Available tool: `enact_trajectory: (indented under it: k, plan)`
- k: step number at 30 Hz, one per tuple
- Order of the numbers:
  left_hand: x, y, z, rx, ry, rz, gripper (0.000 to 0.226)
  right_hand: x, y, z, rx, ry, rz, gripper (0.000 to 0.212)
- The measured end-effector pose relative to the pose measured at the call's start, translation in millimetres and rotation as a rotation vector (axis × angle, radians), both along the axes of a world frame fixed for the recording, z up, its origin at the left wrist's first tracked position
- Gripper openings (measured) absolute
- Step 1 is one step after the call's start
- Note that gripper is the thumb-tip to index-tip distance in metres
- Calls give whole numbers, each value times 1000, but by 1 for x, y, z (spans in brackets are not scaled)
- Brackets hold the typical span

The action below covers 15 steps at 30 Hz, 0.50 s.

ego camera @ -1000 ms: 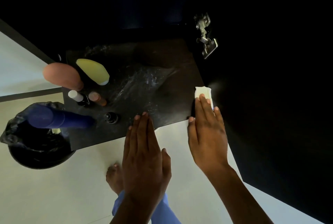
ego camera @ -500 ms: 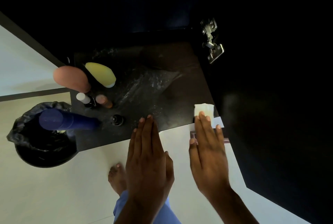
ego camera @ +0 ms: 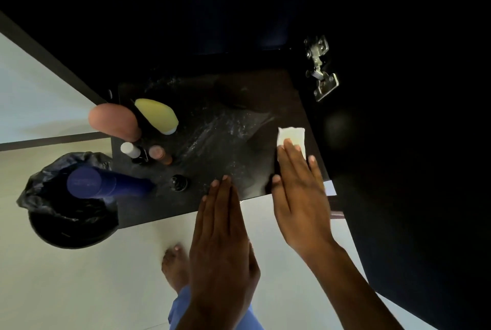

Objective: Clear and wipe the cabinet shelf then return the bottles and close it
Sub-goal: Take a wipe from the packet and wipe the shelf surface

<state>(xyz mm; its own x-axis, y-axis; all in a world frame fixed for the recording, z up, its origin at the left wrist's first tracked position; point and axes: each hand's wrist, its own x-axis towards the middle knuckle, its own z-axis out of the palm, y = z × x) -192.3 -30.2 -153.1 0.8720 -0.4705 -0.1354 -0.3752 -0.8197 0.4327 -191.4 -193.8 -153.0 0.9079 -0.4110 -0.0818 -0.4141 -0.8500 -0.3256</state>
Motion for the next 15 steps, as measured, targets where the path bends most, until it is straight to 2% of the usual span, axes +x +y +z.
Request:
enact_trajectory:
  k: [3,6,8,10,12,15]
  plan:
    - [0,-2,1,-12,-7,18,91,33,17,-4,96,-75,115,56]
    - [1,0,-3,-25,-77,1,80,32,40,-2,111,-94,350,51]
    - [2,2,-2,-32,-94,-9,70,28,34,5,109,-91,416,50]
    - [4,3,0,-42,-64,-3,74,30,16,11,50,-55,353,54]
    - [5,2,1,-30,-29,-14,83,42,-7,12,23,-8,197,60]
    - [7,2,3,-13,17,-22,95,76,-26,11,-10,6,66,60]
